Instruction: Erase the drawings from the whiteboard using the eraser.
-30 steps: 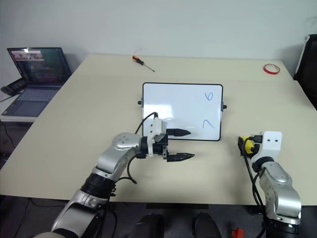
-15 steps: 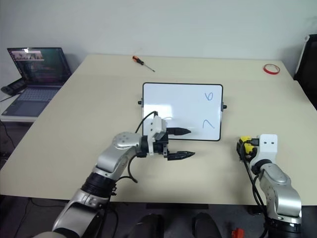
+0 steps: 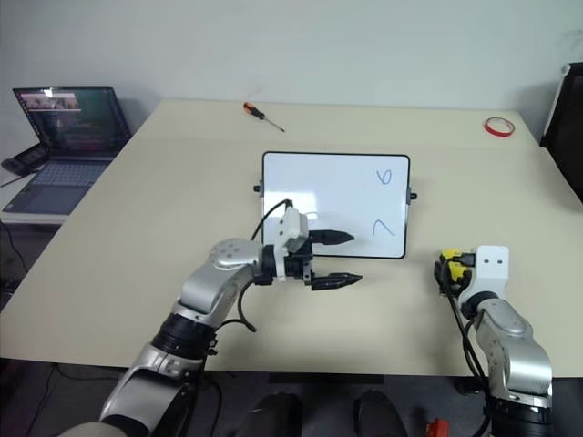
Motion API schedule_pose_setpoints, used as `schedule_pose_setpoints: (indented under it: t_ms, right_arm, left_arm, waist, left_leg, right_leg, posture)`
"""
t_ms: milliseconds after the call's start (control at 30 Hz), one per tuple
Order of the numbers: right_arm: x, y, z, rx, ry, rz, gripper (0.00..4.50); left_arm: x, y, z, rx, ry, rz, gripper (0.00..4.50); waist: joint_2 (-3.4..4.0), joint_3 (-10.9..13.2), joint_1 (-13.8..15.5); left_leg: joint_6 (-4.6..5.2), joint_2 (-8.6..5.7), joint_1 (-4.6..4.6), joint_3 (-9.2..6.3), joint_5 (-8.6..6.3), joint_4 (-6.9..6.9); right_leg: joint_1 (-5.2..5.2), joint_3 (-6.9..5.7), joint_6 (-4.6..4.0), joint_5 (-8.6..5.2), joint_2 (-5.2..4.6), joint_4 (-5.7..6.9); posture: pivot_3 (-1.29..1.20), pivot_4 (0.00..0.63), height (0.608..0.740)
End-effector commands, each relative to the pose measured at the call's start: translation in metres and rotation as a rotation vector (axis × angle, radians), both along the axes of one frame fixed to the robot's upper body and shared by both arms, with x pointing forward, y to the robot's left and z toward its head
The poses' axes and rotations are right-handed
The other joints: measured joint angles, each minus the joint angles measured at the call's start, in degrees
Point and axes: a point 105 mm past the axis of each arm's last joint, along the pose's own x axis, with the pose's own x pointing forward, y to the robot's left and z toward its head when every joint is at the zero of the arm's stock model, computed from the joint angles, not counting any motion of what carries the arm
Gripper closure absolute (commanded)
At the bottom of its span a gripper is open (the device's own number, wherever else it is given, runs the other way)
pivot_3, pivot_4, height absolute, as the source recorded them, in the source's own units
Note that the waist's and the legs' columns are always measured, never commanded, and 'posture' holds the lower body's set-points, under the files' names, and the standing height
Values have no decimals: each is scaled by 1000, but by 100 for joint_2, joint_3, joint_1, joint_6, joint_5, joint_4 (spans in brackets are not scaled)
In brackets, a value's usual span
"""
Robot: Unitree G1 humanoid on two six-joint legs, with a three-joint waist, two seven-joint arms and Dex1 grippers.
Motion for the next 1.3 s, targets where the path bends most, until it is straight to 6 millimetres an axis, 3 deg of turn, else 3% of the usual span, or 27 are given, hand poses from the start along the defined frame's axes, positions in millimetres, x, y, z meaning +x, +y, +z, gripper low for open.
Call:
schedule_pose_setpoints:
  t_ms: [33,667,767,1000,1300]
  right_arm:
    - [3,1,12,13,-45,2,20]
    - [1,1,11,32,-38,-13,20]
    - [2,-1,11,28,-42,-23,620]
    - [1,-3,12,25,-48,-40,3149]
    - [2,-4,16,21,-66,-50,3283]
  left_arm:
    - [-2,-1,19,-39,-59,-11,0]
    - [-10,-7,19,-41,-58,-29,0]
    - [-10,-7,20,-45,-59,-30,0]
    - [-10,-5,19,-38,-57,-29,0]
    - [-10,-8,19,-41,-55,-38,0]
  waist:
    - [0,0,1]
    - [0,0,1]
    - [0,0,2]
    - [0,0,1]
    - [0,0,1]
  left_leg:
    - [0,0,0,0,0,0]
    - [0,0,0,0,0,0]
    - [0,0,0,0,0,0]
    - [0,0,0,0,0,0]
    - [0,0,0,0,0,0]
  right_leg:
    - [0,0,0,0,0,0]
    - [0,1,0,0,0,0]
    - [0,0,0,0,0,0]
    - [0,1,0,0,0,0]
    - [0,0,0,0,0,0]
  posture:
    - [0,150,740]
    - [0,150,740]
    - [0,150,740]
    - [0,150,740]
    - [0,150,740]
